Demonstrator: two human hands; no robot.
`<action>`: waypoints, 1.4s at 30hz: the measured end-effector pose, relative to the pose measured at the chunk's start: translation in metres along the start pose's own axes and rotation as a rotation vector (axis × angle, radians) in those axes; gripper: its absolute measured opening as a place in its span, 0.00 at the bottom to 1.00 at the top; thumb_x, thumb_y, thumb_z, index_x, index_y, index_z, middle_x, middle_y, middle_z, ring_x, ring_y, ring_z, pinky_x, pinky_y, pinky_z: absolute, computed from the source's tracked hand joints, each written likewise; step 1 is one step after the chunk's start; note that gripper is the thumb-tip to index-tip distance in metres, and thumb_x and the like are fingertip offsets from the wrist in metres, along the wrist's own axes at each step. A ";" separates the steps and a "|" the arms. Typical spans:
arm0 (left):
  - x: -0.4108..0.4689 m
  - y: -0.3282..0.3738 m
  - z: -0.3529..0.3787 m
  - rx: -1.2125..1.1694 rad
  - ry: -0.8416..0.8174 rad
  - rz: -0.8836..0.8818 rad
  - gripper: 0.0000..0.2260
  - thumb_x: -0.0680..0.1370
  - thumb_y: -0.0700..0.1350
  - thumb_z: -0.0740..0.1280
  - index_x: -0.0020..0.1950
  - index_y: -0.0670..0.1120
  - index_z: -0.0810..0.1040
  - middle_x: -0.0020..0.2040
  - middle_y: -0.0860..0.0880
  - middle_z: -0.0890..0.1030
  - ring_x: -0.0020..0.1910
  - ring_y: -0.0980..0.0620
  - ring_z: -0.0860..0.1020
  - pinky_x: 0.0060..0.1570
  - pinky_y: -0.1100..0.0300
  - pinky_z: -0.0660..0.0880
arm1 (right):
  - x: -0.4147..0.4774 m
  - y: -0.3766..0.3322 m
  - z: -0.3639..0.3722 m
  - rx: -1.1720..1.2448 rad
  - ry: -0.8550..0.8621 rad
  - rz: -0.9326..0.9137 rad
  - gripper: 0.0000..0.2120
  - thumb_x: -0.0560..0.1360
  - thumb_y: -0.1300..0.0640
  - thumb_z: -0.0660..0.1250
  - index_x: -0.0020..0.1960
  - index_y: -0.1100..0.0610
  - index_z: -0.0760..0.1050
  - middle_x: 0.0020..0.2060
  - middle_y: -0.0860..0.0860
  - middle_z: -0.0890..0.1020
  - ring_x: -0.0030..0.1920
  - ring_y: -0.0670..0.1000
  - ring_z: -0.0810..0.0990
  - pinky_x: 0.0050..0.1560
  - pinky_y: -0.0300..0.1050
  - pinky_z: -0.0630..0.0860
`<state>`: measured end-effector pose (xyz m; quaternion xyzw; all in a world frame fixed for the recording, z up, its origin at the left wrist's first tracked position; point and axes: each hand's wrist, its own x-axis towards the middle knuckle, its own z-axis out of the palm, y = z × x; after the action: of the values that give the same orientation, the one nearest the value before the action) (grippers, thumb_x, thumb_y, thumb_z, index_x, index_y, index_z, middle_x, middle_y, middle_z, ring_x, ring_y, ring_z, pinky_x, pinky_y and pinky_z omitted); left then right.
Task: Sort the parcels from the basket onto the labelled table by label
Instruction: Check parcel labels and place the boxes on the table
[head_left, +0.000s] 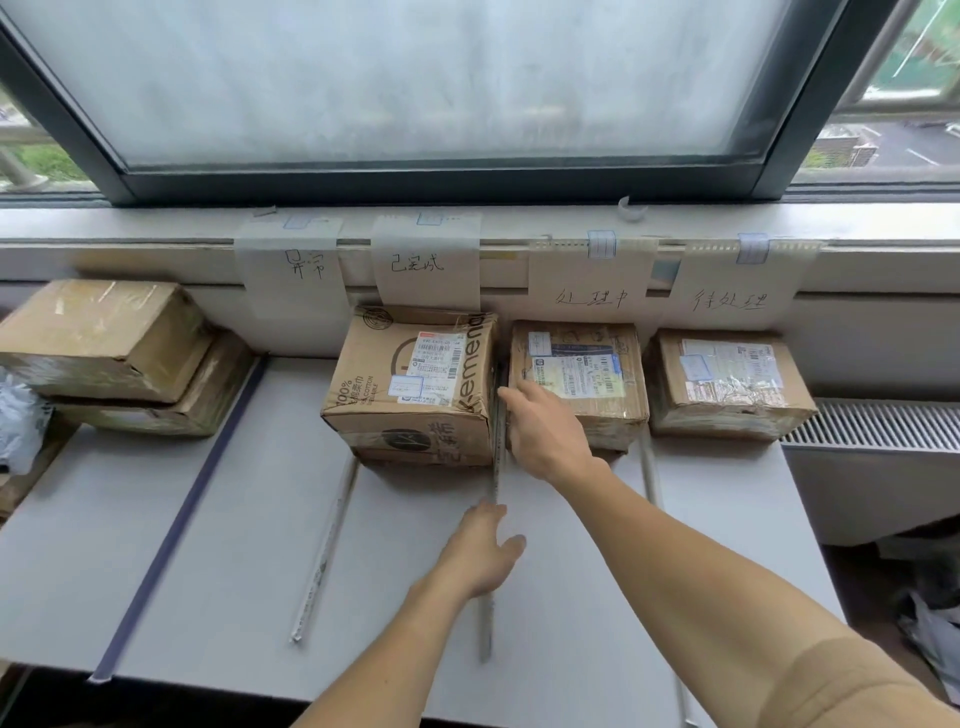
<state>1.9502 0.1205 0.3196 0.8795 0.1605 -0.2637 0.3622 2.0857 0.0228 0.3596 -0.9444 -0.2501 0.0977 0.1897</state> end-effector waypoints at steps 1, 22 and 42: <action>-0.004 0.002 -0.012 -0.072 0.061 -0.006 0.26 0.84 0.51 0.63 0.81 0.46 0.65 0.81 0.47 0.65 0.80 0.47 0.63 0.74 0.57 0.62 | -0.003 -0.006 -0.005 0.037 0.041 0.009 0.26 0.79 0.65 0.61 0.77 0.54 0.68 0.71 0.55 0.73 0.70 0.59 0.71 0.69 0.55 0.72; -0.131 -0.156 -0.224 -0.452 0.545 0.110 0.20 0.83 0.50 0.67 0.73 0.42 0.75 0.69 0.44 0.79 0.68 0.47 0.76 0.68 0.56 0.71 | -0.031 -0.285 0.026 0.130 0.184 -0.056 0.22 0.81 0.54 0.63 0.75 0.54 0.72 0.69 0.55 0.77 0.66 0.59 0.76 0.66 0.52 0.71; -0.145 -0.327 -0.359 -0.525 0.606 -0.084 0.24 0.82 0.52 0.67 0.75 0.43 0.72 0.71 0.45 0.77 0.71 0.46 0.74 0.72 0.53 0.69 | 0.038 -0.454 0.112 0.288 -0.066 0.017 0.27 0.83 0.48 0.63 0.80 0.52 0.64 0.76 0.51 0.68 0.75 0.55 0.70 0.73 0.51 0.67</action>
<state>1.8030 0.5903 0.4380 0.7876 0.3576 0.0431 0.5000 1.8893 0.4414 0.4391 -0.9058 -0.2316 0.1654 0.3138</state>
